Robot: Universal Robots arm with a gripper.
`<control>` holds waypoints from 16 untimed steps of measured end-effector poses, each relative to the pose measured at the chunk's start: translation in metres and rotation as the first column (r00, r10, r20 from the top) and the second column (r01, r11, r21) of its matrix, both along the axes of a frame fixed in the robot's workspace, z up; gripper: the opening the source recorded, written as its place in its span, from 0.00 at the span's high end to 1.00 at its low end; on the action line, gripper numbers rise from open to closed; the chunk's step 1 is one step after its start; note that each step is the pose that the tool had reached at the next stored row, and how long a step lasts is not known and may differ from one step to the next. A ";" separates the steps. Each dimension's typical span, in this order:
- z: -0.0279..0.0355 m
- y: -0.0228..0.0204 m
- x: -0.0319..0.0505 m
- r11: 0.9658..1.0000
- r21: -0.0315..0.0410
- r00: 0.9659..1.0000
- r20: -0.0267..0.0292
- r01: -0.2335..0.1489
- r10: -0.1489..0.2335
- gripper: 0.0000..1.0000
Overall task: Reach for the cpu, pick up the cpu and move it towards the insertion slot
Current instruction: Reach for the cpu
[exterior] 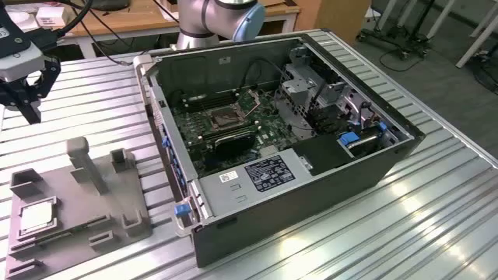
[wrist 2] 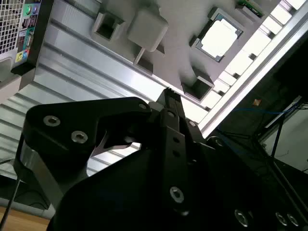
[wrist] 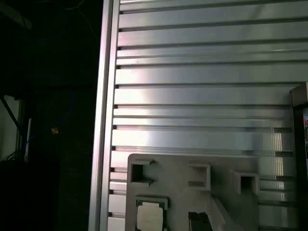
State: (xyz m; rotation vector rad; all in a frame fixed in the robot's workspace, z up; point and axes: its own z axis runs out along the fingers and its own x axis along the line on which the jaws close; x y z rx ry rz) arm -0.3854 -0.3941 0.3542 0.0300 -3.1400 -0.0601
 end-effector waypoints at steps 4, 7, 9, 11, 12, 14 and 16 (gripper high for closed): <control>0.0000 0.0000 0.0000 1.000 0.000 1.000 0.000 0.000 0.000 0.89; 0.0001 0.0000 -0.0001 1.000 0.000 1.000 0.000 0.000 0.000 0.89; 0.0000 0.0000 -0.0003 1.000 0.000 1.000 0.000 0.000 0.000 0.89; 0.0000 0.0000 -0.0008 1.000 0.000 1.000 0.000 0.000 0.000 0.89; 0.0000 0.0000 -0.0010 1.000 0.000 1.000 0.000 0.000 0.000 0.89; 0.0000 0.0000 -0.0015 1.000 0.000 1.000 0.000 0.000 0.000 0.89; 0.0000 0.0000 -0.0017 1.000 0.000 1.000 0.000 0.000 0.000 0.89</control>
